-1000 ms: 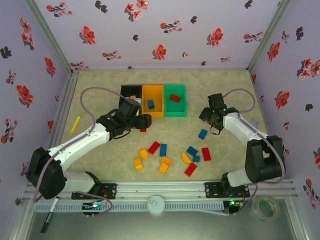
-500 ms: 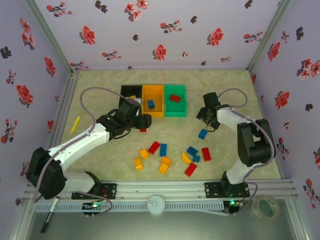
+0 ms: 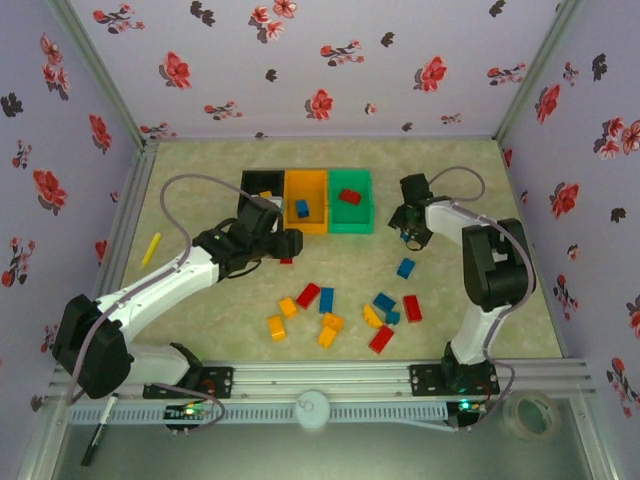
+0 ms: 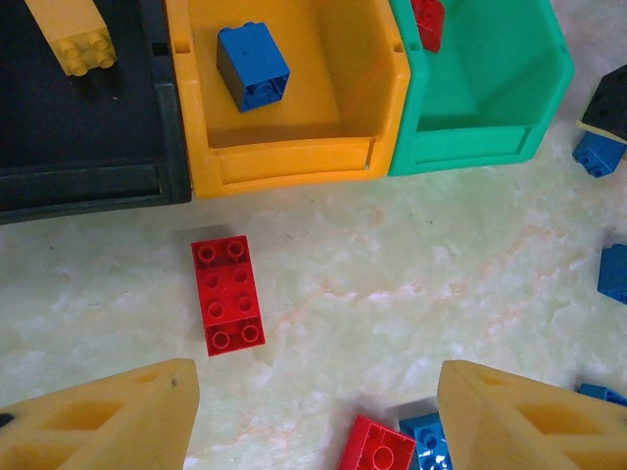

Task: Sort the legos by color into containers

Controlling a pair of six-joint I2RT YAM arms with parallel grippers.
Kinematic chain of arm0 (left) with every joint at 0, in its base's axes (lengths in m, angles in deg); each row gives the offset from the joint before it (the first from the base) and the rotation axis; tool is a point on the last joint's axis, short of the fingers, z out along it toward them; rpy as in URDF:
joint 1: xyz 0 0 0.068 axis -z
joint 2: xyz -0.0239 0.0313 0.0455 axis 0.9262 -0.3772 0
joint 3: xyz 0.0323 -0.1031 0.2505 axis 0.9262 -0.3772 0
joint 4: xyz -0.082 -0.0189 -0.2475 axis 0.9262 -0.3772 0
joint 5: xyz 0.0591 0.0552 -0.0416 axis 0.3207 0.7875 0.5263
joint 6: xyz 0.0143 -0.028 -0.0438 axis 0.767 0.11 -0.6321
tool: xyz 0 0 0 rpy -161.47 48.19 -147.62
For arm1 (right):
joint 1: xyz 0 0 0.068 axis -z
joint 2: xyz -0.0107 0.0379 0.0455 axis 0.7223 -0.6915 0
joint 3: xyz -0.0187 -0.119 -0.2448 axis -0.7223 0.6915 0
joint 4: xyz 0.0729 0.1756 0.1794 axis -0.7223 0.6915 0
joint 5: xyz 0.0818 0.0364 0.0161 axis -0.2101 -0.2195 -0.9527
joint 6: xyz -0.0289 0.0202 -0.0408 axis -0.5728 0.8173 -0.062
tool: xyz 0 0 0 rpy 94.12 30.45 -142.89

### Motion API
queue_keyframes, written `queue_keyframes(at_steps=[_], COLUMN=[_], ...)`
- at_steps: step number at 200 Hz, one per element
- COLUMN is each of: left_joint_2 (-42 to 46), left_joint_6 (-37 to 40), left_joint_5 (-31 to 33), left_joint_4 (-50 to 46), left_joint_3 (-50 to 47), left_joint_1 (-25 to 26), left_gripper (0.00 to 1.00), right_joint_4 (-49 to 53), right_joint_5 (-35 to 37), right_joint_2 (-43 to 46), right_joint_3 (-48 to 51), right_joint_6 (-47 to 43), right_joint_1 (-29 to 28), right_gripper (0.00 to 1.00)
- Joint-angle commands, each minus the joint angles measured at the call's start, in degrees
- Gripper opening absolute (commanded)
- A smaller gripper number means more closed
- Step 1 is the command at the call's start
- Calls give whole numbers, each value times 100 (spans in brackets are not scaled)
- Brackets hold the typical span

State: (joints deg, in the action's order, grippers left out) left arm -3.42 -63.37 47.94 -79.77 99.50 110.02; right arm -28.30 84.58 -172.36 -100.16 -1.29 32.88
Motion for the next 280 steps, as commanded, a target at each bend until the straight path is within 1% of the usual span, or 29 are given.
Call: queue_keyframes(at_steps=[1,42,104,143,166,200,243,280], left_joint_2=[-9,22,49,67,123,309,605,907], left_joint_6=[124,125,103,58,29,1,22,-143], left_joint_5=[72,75,81,81,81,218,536,748], left_joint_4=[-108,-152,-156,-152,-178,-291,-664,-906], left_joint_3=[121,106,54,24,16,-45,-37,-136], left_joint_1=[37,37,37,41,45,45,37,37], left_gripper=[66,66,65,65,65,65,65,64], right_joint_4=[187,385,611,698,819,1202,1580,1585], right_joint_5=[45,-32,-11,-12,47,352,702,683], right_joint_2=[-186,-403,-279,-220,-40,467,1103,1356], right_joint_3=[-238,-461,-283,-253,-297,-558,-1052,-1563], right_joint_6=[-119,-252,-528,-675,-757,-990,-1300,-1547], right_joint_1=[36,38,32,19,8,-180,-633,-1134], right_gripper=[66,60,50,36,30,27,26,25])
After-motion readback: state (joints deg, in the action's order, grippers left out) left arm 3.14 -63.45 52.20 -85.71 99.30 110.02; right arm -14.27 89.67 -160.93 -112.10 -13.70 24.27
